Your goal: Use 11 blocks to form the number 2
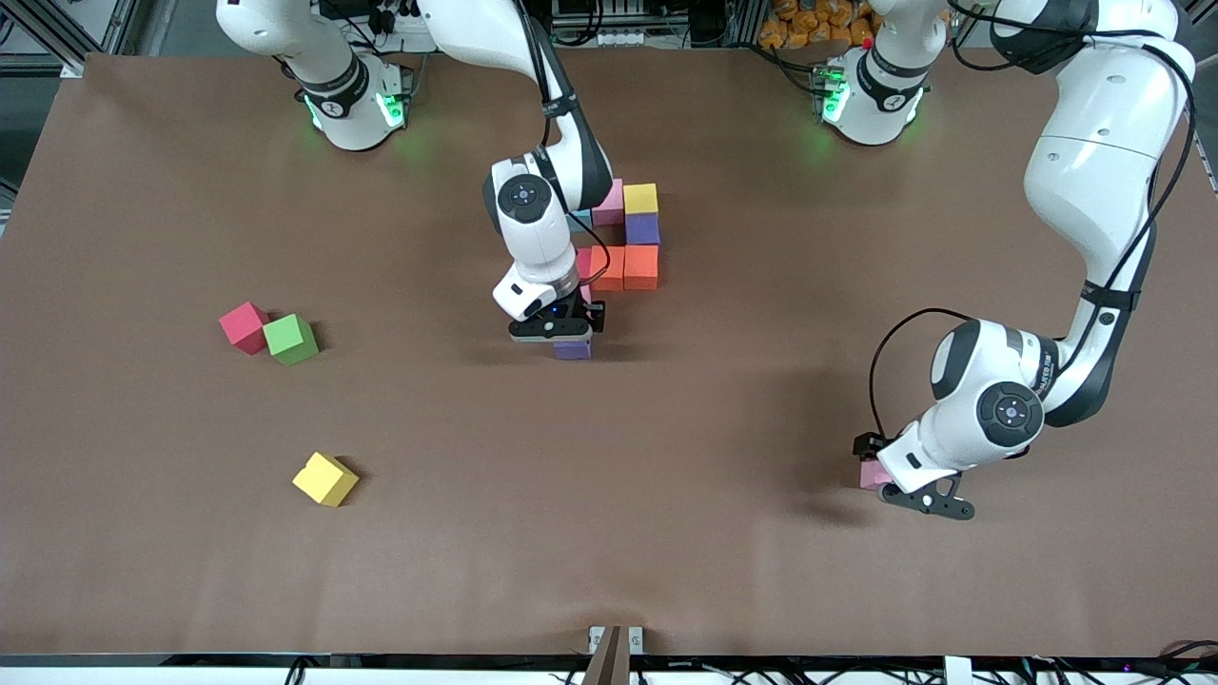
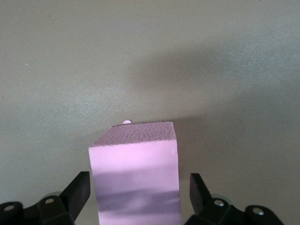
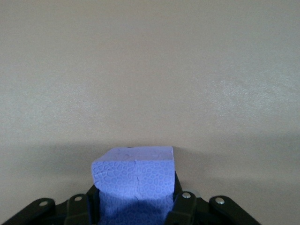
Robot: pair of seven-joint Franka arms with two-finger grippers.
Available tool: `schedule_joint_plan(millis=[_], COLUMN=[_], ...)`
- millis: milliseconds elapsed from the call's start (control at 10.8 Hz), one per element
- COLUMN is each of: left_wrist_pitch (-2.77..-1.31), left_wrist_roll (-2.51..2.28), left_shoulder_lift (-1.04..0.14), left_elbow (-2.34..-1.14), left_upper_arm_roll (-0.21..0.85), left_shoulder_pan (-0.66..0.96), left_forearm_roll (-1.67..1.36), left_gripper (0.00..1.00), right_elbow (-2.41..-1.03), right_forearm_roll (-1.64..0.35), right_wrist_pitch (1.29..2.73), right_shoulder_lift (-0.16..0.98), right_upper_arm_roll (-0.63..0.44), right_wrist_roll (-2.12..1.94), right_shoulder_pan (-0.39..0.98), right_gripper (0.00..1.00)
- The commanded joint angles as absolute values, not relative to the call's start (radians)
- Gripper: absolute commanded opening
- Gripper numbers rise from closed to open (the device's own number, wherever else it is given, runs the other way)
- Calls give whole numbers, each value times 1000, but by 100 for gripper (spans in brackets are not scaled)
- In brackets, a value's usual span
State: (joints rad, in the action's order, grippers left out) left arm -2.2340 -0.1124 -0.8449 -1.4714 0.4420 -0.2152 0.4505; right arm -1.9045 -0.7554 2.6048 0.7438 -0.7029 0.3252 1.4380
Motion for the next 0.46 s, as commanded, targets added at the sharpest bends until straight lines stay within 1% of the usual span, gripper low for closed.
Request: schedule_joint_plan(millis=[0, 185, 370], left_wrist_pitch=[-2243, -2241, -2241], left_wrist_roll=[-100, -100, -100], left_shoulder_lift=[-851, -851, -851], left_elbow=[-1465, -1465, -1465], left_upper_arm_roll=[446, 446, 446], left_shoulder_pan=[-216, -216, -216], left_forearm_roll=[474, 474, 474], left_gripper=[84, 75, 76], right_elbow=[-1911, -1910, -1901], right_forearm_roll=[-772, -772, -775], right_wrist_pitch=[2625, 2617, 2609], right_shoulder_lift=[750, 749, 744], right_upper_arm_roll=[-698, -698, -698], right_wrist_roll=[334, 334, 348], right_shoulder_pan=[1440, 1436, 1428], right_gripper=[30, 100, 100])
